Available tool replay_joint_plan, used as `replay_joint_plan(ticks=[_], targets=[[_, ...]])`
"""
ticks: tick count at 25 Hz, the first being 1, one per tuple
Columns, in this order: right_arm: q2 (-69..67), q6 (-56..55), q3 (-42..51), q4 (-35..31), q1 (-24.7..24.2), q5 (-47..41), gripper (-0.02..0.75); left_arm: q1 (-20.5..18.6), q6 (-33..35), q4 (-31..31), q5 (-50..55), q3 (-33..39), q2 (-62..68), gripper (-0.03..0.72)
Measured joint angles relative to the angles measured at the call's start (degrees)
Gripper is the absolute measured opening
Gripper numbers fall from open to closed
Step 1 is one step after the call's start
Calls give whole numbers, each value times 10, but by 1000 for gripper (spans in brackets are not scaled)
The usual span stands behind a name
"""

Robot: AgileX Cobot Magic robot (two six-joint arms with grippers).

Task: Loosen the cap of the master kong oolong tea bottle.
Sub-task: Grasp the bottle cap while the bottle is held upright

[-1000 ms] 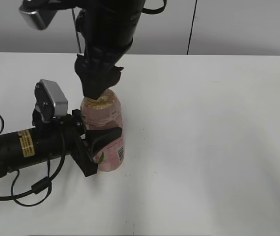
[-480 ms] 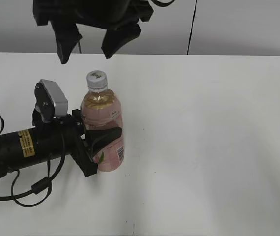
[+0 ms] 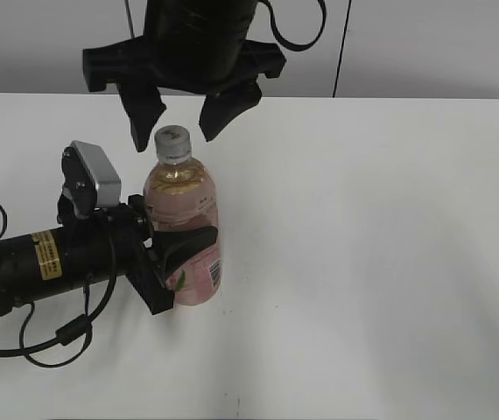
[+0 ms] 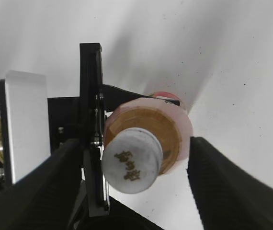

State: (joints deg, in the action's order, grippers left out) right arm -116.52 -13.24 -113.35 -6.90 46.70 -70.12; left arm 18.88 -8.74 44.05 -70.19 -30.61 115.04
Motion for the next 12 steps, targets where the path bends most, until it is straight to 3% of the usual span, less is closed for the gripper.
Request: replay_joint_plan(ticks=[3,9,12], targets=[[0,0,0,2,0,0,484,0,0,0,0,0,0,276],[0,-1,0,2,0,0,305,0,0,0,0,0,0,276],[0,4,0,0,0,0,279,0,0,-1,0,0,0,276]])
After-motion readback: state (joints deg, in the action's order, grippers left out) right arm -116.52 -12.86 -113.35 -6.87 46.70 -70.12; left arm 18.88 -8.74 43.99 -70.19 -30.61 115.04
